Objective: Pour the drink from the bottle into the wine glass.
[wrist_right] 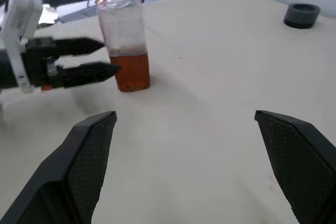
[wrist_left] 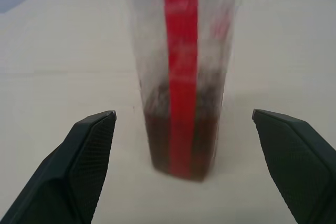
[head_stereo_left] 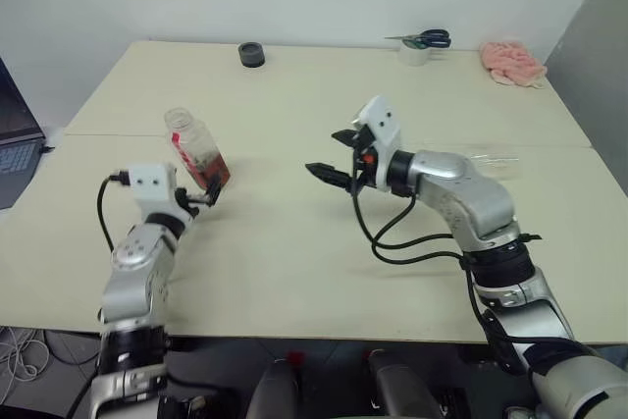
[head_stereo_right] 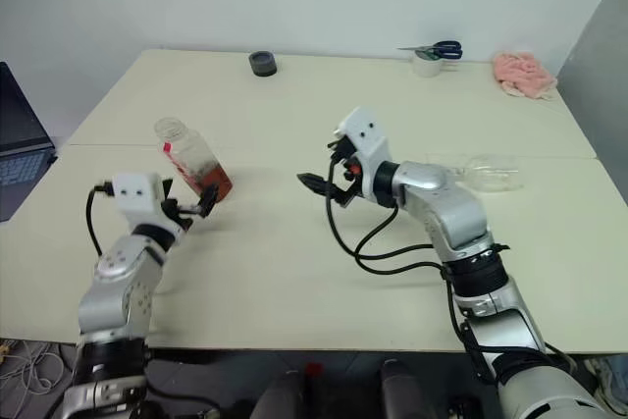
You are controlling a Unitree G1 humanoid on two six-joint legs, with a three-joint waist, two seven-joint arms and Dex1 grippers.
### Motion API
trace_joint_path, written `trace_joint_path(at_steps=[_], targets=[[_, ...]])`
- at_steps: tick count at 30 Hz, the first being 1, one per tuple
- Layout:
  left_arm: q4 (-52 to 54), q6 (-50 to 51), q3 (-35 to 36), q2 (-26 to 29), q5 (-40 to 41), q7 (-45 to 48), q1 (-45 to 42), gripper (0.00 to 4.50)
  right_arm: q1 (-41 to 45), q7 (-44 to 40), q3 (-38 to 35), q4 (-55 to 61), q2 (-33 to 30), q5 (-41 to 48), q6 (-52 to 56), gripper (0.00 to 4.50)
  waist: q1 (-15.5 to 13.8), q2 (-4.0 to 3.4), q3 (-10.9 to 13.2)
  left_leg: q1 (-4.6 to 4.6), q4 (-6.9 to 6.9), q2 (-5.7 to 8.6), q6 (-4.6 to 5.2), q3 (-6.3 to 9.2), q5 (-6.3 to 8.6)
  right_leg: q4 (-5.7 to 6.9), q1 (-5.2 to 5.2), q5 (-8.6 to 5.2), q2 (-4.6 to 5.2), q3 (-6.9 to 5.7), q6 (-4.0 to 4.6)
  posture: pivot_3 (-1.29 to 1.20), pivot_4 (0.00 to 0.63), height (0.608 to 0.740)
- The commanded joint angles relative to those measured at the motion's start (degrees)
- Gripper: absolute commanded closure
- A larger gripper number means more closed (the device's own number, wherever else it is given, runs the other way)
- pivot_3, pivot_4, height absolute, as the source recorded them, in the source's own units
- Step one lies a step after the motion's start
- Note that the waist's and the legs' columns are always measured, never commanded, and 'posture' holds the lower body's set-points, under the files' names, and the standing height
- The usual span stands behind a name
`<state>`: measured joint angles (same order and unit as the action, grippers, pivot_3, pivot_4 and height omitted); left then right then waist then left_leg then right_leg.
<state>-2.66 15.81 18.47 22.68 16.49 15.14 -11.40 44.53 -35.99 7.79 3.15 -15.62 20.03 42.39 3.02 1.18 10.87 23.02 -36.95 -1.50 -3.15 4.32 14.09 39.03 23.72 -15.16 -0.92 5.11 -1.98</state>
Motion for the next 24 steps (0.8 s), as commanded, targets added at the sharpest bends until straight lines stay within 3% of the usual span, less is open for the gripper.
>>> trace_joint_path(at_steps=[1, 6, 10, 14, 19, 24], targets=[[5.3, -1.3, 1.3, -0.5, 2.8, 3.1, 4.7, 0.03, -1.0, 2.6, -7.8, 3.7, 0.2, 5.2, 3.9, 0.00, 0.0, 0.00, 0.0, 0.00, 0.00, 0.01, 0.00, 0.01, 0.00, 0.00, 0.00, 0.00, -0.01, -0.01, 0.00, 0.00, 0.150, 0.740], [15.7, 1.1, -7.3, 0.4, 7.2, 15.1, 12.7, 0.03, -7.4, 11.0, -19.8, 7.3, 1.1, 10.8, 11.4, 0.00, -0.4, 0.03, 0.0, -0.07, 0.00, 0.03, 0.00, -0.01, 0.00, -0.03, -0.12, -0.01, -0.04, 0.02, 0.00, 0.00, 0.150, 0.740], [19.5, 5.9, -14.2, 1.9, 8.4, 20.0, 9.5, 0.03, -12.8, 20.2, -32.8, 11.9, 6.4, 20.7, 20.4, 0.00, -0.6, 0.03, 0.0, -0.10, -0.03, 0.12, 0.00, -0.07, 0.00, -0.08, -0.20, -0.04, -0.12, 0.10, -0.04, 0.00, 0.150, 0.740], [18.7, 6.2, -18.0, 3.3, 6.3, 22.5, 5.0, 0.03, -13.9, 28.6, -40.6, 12.5, 10.0, 26.7, 23.7, 0.00, 0.1, 0.00, 0.0, -0.16, -0.02, 0.02, 0.02, -0.12, 0.00, -0.06, -0.19, -0.06, -0.33, 0.21, -0.08, 0.00, 0.150, 0.740], [16.7, 5.9, -23.8, 3.8, 4.0, 26.6, -4.1, 0.03, -10.4, 41.1, -50.8, 3.1, 15.4, 31.8, 19.1, 0.00, 0.7, -0.03, 0.0, -0.22, 0.03, -0.08, 0.03, -0.20, 0.00, -0.05, -0.18, -0.06, -0.50, 0.33, -0.07, 0.00, 0.150, 0.740], [16.8, 6.1, -24.5, 4.4, 3.7, 28.2, -7.2, 0.03, -7.1, 46.6, -54.4, -5.7, 16.8, 35.7, 13.9, 0.00, 1.5, -0.06, 0.0, -0.20, 0.09, -0.08, 0.04, -0.27, 0.01, -0.05, -0.13, -0.03, -0.50, 0.40, -0.02, 0.00, 0.150, 0.740]])
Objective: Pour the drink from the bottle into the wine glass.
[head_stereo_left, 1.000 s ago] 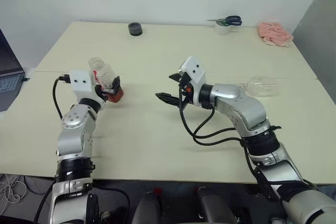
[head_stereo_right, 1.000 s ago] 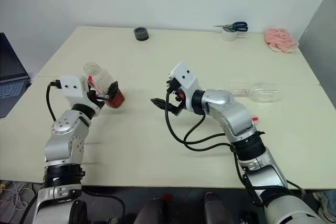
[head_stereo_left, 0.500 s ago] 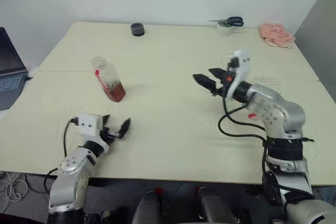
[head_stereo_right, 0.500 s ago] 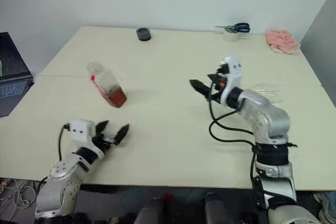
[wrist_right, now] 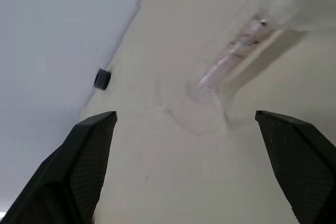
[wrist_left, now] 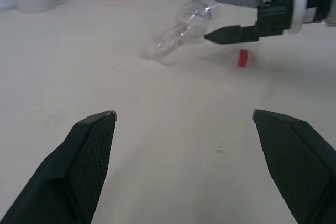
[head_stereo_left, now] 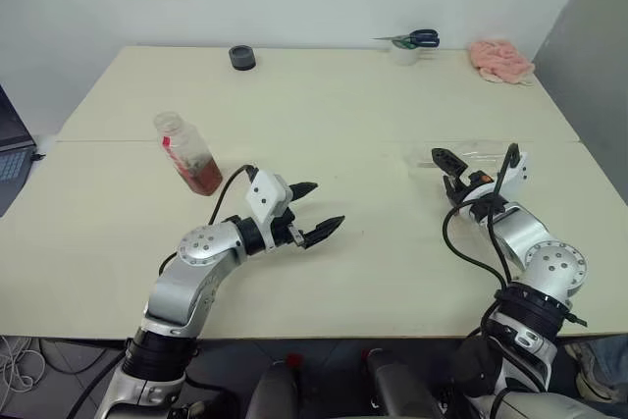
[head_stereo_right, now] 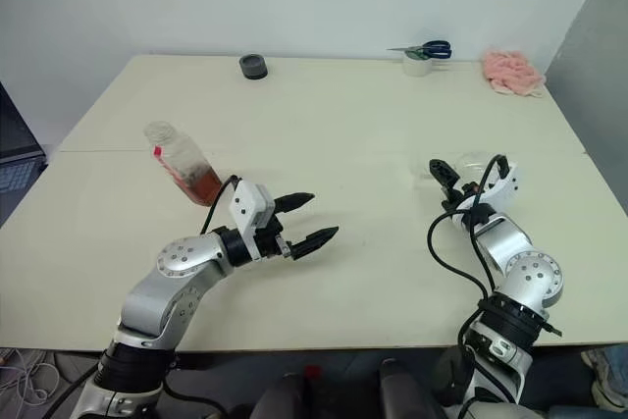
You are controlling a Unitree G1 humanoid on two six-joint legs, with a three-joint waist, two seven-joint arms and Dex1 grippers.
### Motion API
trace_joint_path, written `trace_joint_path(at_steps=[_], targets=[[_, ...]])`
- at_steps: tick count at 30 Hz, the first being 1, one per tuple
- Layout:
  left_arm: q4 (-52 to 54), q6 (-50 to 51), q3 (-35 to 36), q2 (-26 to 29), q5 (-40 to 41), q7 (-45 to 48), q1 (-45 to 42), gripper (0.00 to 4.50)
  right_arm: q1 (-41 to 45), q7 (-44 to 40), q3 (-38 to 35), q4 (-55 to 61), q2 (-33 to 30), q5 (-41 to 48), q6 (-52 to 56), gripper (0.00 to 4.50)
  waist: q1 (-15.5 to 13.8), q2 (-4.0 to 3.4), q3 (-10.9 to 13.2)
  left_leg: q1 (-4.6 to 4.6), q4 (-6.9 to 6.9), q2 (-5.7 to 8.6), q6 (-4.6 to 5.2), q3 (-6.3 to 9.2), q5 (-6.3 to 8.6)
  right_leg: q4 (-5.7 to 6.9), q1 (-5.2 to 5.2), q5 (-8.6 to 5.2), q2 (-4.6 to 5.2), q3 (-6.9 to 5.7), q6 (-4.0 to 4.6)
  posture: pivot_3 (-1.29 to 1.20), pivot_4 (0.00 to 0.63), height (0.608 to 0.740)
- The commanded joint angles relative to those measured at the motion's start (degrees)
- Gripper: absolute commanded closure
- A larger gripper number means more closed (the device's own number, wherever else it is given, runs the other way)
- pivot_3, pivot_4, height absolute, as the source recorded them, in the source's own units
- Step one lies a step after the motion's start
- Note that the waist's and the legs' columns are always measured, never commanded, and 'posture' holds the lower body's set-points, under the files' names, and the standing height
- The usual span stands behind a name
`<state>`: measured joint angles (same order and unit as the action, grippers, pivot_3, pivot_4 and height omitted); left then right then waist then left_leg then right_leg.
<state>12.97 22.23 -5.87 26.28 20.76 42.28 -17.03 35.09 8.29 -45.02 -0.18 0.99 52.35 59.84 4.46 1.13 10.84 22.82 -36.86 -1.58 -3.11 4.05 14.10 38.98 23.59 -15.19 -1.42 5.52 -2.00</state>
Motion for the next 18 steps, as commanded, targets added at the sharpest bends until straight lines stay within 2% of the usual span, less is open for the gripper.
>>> trace_joint_path(at_steps=[1, 13, 18], targets=[[1.6, -0.2, -0.3, 0.9, -0.6, 1.3, -2.0, 0.03, 3.0, 3.0, -2.2, -4.1, 0.3, 4.4, -4.7, 0.00, 0.2, 0.00, 0.0, 0.01, 0.00, 0.00, 0.00, 0.00, 0.00, 0.00, 0.00, 0.00, 0.00, -0.01, 0.00, 0.00, 0.150, 0.740], [3.4, 1.0, 0.4, 1.5, -1.1, 0.0, -1.4, 0.03, 8.5, 0.3, -0.1, -20.4, -2.1, 5.3, -17.9, 0.00, 0.3, -0.03, 0.0, 0.02, -0.01, 0.01, 0.01, -0.03, 0.00, -0.01, 0.01, -0.02, 0.01, 0.02, -0.04, 0.00, 0.150, 0.740], [3.7, 1.4, 0.7, 1.9, -1.4, -0.7, -1.3, 0.03, 12.3, -4.2, -0.4, -33.4, -3.9, 3.6, -27.5, 0.00, 0.3, -0.03, 0.0, 0.00, -0.03, 0.01, 0.01, -0.04, 0.00, -0.01, 0.00, -0.02, 0.01, 0.03, -0.04, 0.00, 0.150, 0.740]])
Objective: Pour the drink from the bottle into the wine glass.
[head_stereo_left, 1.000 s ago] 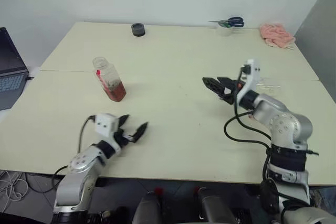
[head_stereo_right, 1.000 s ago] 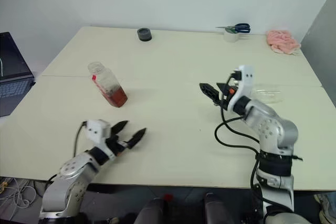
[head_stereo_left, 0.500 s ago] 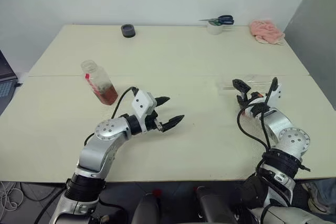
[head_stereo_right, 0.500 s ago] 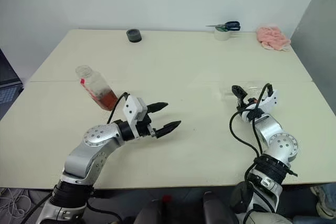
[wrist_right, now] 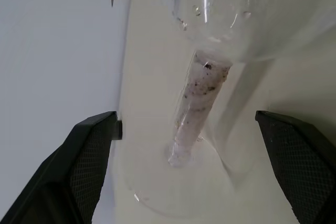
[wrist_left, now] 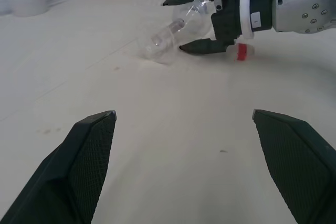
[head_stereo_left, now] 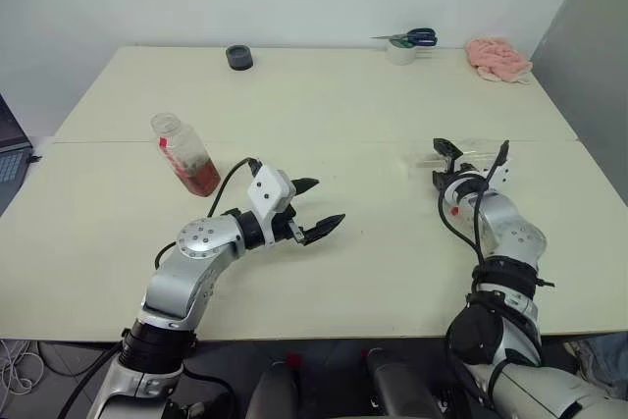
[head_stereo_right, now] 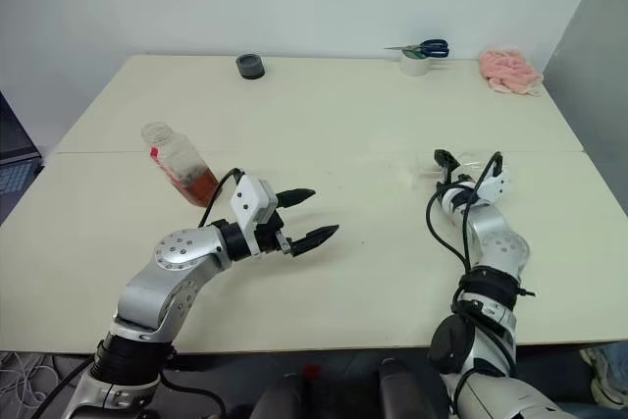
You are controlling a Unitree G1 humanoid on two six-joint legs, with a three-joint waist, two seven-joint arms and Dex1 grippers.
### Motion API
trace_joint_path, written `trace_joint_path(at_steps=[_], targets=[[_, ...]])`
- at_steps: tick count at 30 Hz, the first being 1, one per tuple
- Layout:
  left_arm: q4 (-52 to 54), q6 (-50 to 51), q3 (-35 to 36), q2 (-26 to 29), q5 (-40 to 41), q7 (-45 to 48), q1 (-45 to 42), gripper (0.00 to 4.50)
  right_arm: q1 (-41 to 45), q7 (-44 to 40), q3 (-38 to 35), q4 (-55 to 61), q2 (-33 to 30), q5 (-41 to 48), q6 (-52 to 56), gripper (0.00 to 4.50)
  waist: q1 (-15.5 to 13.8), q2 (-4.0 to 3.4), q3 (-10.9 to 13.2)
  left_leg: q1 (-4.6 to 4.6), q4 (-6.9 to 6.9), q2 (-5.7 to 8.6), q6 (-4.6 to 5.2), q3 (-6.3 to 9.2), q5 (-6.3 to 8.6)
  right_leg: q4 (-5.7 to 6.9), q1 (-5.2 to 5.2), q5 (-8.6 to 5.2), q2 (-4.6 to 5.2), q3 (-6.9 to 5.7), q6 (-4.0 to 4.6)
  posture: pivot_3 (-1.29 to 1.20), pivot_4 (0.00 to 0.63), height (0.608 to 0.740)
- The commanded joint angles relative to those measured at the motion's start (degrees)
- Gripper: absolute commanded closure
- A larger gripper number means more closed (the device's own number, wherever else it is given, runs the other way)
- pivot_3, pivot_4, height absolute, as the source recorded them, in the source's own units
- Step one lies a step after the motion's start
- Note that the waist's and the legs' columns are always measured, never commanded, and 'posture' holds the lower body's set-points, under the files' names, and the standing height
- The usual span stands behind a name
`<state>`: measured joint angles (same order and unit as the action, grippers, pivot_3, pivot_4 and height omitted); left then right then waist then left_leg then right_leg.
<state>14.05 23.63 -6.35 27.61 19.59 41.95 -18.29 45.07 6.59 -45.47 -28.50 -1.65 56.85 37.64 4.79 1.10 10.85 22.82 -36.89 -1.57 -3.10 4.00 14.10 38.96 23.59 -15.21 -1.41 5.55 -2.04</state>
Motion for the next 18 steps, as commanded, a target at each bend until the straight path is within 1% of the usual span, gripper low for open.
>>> trace_joint_path(at_steps=[1, 2, 5, 7, 10, 12, 14, 15, 16, 18], targets=[[2.6, 0.0, 1.2, 0.7, -0.3, -0.5, -0.1, 0.03, 3.1, -3.1, 0.0, -7.5, -1.7, -1.2, -7.3, 0.00, 0.0, 0.00, 0.0, -0.01, -0.01, 0.00, 0.00, -0.02, 0.00, 0.00, 0.00, 0.00, 0.00, 0.02, -0.01, 0.00, 0.150, 0.740], [2.6, 0.0, 1.3, 0.8, -0.5, -0.7, -0.1, 0.03, 3.8, -3.7, 0.1, -9.6, -2.1, -1.7, -8.9, 0.00, 0.0, 0.00, 0.0, -0.02, -0.01, 0.00, 0.00, -0.02, 0.00, 0.00, -0.02, 0.00, 0.00, 0.01, -0.01, 0.00, 0.150, 0.740], [2.8, 0.2, 1.6, 1.1, -0.8, -1.1, 0.0, 0.00, 5.7, -5.3, 0.3, -15.1, -3.1, -2.9, -13.1, 0.61, 0.0, 0.00, 0.0, -0.03, -0.02, 0.00, 0.00, -0.02, 0.00, 0.00, -0.04, -0.01, 0.00, 0.01, -0.02, 0.00, 0.150, 0.740], [3.0, 0.4, 1.9, 1.2, -0.6, -1.3, 0.2, 0.00, 6.3, -5.6, 0.5, -17.6, -3.6, -3.5, -14.8, 1.27, 0.0, 0.00, 0.0, -0.03, -0.01, 0.00, 0.00, -0.02, 0.00, -0.01, -0.04, 0.00, 0.00, 0.01, -0.01, 0.00, 0.150, 0.740], [3.2, 0.7, 2.3, 1.4, -0.5, -1.7, 0.4, 0.00, 6.5, -6.0, 1.0, -18.8, -3.9, -4.0, -16.1, 2.47, 0.0, 0.00, 0.0, -0.02, -0.01, 0.00, 0.00, -0.02, 0.00, 0.00, -0.04, 0.01, 0.00, 0.02, 0.00, 0.00, 0.150, 0.740], [3.1, 1.0, 2.7, 1.5, -0.4, -2.0, 0.7, 0.00, 6.2, -5.8, 1.9, -18.2, -3.9, -4.6, -16.3, 3.09, 0.0, 0.04, 0.0, -0.04, -0.02, 0.00, 0.00, -0.02, 0.00, 0.00, -0.06, 0.01, 0.00, 0.02, 0.00, 0.00, 0.150, 0.740], [2.9, 1.1, 3.1, 1.4, -0.3, -2.2, 1.0, 0.00, 6.0, -6.5, 3.7, -15.1, -3.3, -5.2, -15.6, 3.82, 0.0, 0.05, 0.0, -0.08, -0.03, 0.00, 0.00, -0.01, 0.00, -0.01, -0.11, 0.01, 0.00, 0.01, 0.00, 0.00, 0.150, 0.740], [2.8, 1.1, 3.3, 1.3, -0.2, -2.3, 1.2, 0.00, 5.8, -6.9, 4.9, -13.4, -3.0, -5.6, -15.2, 4.07, 0.0, 0.04, 0.0, -0.09, -0.03, 0.00, 0.00, -0.01, 0.00, -0.01, -0.11, 0.00, 0.00, 0.02, -0.01, 0.00, 0.150, 0.740], [2.6, 0.9, 3.8, 1.5, -0.3, -2.3, 1.7, 0.00, 5.4, -8.1, 8.9, -8.7, -2.4, -7.7, -14.6, 4.26, 0.0, 0.03, 0.0, -0.08, -0.03, 0.00, 0.00, -0.01, 0.00, -0.01, -0.11, 0.00, 0.00, 0.02, -0.02, 0.00, 0.150, 0.740], [2.2, 0.6, 4.8, 1.9, -0.4, -2.5, 2.8, 0.00, 4.2, -10.9, 17.8, 1.2, -1.5, -12.6, -13.5, 4.26, 0.1, -0.07, 0.0, -0.03, 0.01, -0.01, 0.00, -0.01, 0.00, 0.00, -0.02, 0.00, 0.00, 0.03, 0.00, 0.00, 0.150, 0.740]])
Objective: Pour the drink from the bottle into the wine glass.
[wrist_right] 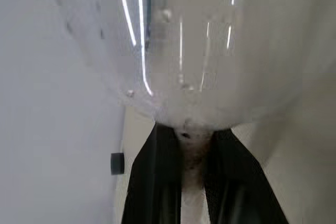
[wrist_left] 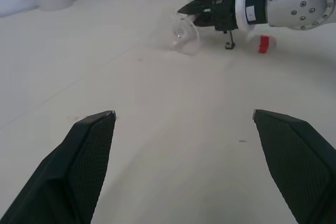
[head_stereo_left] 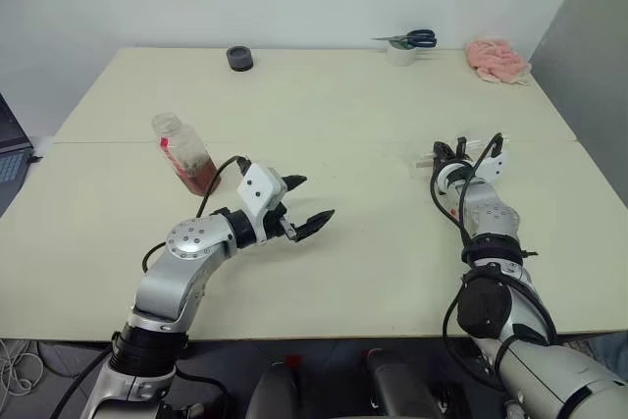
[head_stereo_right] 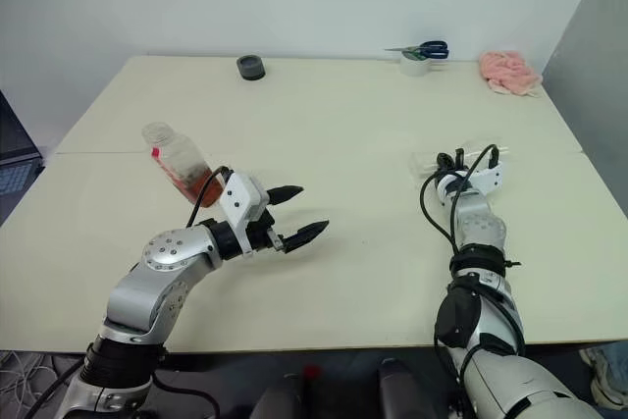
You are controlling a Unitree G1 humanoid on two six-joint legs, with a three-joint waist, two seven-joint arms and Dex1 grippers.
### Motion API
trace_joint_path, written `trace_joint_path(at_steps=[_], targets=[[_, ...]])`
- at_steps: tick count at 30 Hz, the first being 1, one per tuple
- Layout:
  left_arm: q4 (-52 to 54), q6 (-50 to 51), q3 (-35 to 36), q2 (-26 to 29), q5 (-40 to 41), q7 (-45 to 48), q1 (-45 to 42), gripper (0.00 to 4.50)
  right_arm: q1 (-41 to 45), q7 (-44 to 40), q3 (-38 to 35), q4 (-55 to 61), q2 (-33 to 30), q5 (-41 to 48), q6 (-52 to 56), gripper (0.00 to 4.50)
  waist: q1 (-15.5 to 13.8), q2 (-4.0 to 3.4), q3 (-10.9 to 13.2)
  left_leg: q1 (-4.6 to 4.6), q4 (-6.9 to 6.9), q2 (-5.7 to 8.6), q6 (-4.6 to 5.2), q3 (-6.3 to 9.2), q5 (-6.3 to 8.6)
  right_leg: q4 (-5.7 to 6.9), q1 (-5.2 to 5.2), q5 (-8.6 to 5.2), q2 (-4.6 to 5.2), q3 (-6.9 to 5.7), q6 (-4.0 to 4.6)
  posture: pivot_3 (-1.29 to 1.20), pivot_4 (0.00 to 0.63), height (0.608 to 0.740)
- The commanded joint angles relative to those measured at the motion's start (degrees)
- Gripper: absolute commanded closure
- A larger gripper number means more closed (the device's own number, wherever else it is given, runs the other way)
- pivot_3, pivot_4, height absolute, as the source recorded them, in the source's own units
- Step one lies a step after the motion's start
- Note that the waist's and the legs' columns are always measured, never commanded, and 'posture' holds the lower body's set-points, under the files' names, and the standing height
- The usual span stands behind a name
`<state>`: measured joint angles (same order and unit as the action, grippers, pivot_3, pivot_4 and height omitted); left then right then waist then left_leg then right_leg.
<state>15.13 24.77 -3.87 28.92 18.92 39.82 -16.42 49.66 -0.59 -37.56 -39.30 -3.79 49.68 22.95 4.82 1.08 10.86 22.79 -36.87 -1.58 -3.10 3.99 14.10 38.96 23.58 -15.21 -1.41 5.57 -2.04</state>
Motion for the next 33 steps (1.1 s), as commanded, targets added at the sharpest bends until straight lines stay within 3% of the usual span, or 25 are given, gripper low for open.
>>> trace_joint_path(at_steps=[1, 5, 10, 21, 33], targets=[[1.0, -0.6, 2.9, 0.7, 0.4, -0.7, 1.4, 0.00, -1.0, -5.6, 14.9, 16.4, 0.7, -8.3, 1.4, 4.26, 0.2, -0.10, 0.1, 0.11, 0.02, 0.00, 0.00, -0.01, 0.00, 0.02, 0.14, 0.00, 0.00, 0.02, 0.01, 0.00, 0.150, 0.740], [1.5, 0.5, 6.9, 0.0, 2.9, -2.0, 3.8, 0.00, -4.5, -12.6, 36.2, 26.1, 0.5, -26.4, -8.0, 4.26, 0.5, -0.12, 0.1, 0.30, 0.10, -0.14, -0.01, -0.15, -0.01, 0.19, 0.59, 0.05, -0.07, 0.15, 0.08, 0.00, 0.150, 0.740], [3.4, 3.3, 11.2, 0.0, 6.4, -3.4, 6.4, 0.00, -6.6, -14.5, 46.8, 16.9, 3.7, -40.5, -25.8, 4.26, 0.1, -0.04, 0.0, 0.22, 0.23, -0.17, -0.02, -0.07, 0.00, 0.09, 0.50, 0.04, -0.09, 0.05, 0.10, 0.00, 0.150, 0.740], [10.6, 6.5, 14.6, 0.2, 8.3, -7.6, 12.2, 0.00, -3.3, -11.3, 46.0, -9.2, 5.9, -48.6, -43.2, 4.26, -1.3, 0.05, 0.0, 0.30, -0.05, 0.08, -0.05, -0.20, -0.02, 0.04, 0.43, 0.10, 0.42, 0.02, 0.01, 0.00, 0.150, 0.740], [13.3, 7.9, 16.4, 0.9, 9.3, -9.7, 14.5, 0.00, -1.1, -14.9, 43.6, -19.5, 6.5, -48.9, -43.1, 4.26, -1.1, 0.06, 0.0, -0.04, -0.04, -0.06, -0.04, -0.07, -0.02, 0.07, 0.11, 0.14, 0.06, 0.01, 0.14, 0.00, 0.150, 0.740]])
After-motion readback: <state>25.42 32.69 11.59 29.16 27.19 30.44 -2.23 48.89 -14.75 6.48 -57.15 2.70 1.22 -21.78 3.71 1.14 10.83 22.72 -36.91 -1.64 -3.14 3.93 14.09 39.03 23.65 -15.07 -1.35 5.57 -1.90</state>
